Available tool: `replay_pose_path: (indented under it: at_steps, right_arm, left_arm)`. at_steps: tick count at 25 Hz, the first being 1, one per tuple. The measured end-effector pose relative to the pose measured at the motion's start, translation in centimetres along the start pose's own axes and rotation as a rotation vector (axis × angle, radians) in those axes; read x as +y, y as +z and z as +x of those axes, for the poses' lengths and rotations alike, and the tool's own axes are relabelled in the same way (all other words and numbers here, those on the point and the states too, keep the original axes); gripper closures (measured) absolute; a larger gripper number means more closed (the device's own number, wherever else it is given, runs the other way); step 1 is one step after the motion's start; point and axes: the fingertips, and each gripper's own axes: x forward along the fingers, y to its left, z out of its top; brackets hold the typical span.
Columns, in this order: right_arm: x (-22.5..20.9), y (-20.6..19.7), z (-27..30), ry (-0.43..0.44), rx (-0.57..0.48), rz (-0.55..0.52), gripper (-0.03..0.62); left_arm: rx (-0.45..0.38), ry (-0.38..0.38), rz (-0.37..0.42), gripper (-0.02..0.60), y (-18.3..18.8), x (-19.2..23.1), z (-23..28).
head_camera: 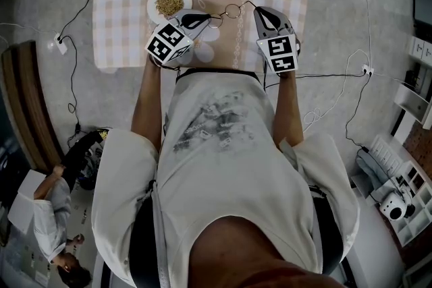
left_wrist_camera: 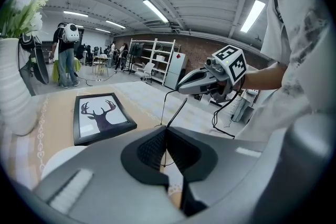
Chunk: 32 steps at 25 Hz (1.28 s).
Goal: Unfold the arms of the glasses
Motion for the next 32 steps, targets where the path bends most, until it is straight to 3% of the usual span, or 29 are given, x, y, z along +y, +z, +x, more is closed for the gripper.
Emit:
replay_pose_path:
  at_steps: [10,32]
  right_arm:
    - [1.1,-0.2,-0.5,-0.016,0.012,0.019,0.572]
    - [1.9,0.5,-0.4,-0.003,-0.007,-0.001,0.572]
  left_arm:
    - [0.000,0.032,-0.017,0.571,-0.7,0.7,-0.3]
    - [-0.008,0.027,-0.013,0.571,-0.3,0.4,0.0]
